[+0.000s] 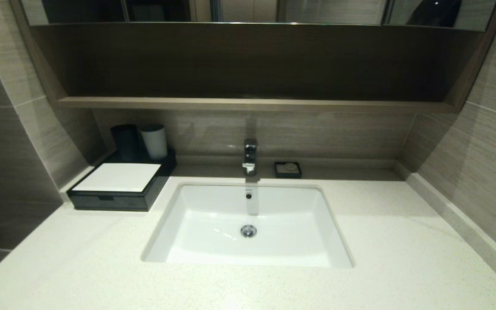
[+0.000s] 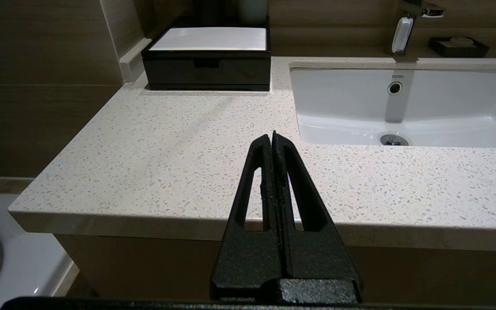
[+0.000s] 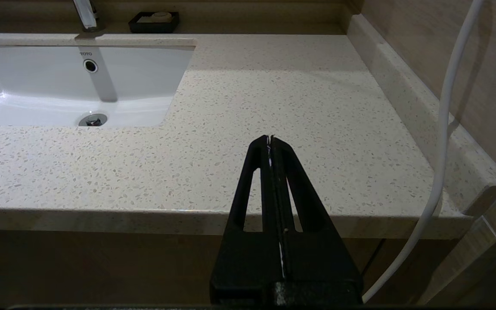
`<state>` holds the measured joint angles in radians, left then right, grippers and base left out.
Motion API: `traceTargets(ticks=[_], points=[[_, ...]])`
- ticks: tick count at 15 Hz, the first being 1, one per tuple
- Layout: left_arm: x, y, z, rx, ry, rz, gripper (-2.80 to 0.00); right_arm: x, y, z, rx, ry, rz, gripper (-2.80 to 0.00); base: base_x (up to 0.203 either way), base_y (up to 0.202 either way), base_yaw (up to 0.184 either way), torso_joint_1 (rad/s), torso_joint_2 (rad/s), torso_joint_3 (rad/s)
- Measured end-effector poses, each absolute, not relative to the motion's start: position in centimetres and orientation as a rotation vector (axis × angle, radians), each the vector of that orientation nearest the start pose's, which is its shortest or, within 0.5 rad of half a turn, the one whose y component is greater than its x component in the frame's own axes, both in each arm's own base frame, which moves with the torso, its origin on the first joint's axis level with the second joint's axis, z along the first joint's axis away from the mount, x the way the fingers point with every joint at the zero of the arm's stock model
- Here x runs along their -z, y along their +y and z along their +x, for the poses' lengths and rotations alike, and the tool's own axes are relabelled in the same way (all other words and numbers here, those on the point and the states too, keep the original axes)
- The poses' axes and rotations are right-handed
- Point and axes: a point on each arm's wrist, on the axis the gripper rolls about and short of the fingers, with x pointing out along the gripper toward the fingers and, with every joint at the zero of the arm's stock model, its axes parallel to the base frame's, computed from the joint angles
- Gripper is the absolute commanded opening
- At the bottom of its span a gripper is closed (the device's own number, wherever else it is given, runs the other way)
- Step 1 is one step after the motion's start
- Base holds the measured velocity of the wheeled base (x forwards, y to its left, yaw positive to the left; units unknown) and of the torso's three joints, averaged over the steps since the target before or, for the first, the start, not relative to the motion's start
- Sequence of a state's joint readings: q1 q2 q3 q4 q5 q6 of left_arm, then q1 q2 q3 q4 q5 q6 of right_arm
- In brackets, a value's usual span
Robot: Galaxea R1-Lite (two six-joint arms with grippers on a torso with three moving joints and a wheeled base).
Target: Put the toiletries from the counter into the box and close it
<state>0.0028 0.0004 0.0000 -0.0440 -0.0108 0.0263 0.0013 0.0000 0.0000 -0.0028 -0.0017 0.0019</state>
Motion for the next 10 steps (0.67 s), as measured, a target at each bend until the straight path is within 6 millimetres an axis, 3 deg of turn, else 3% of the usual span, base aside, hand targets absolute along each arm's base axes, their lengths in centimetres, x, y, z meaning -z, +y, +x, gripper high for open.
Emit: traceTargets(ticks=[10], points=[[-8.00, -0.03, -2.29, 0.006, -0.043, 0.026, -2.80, -7.58, -0.01, -2.28, 0.000, -0.003, 0.002, -2.80, 0.000, 0.000, 0.000, 0.000, 0.00, 0.000]])
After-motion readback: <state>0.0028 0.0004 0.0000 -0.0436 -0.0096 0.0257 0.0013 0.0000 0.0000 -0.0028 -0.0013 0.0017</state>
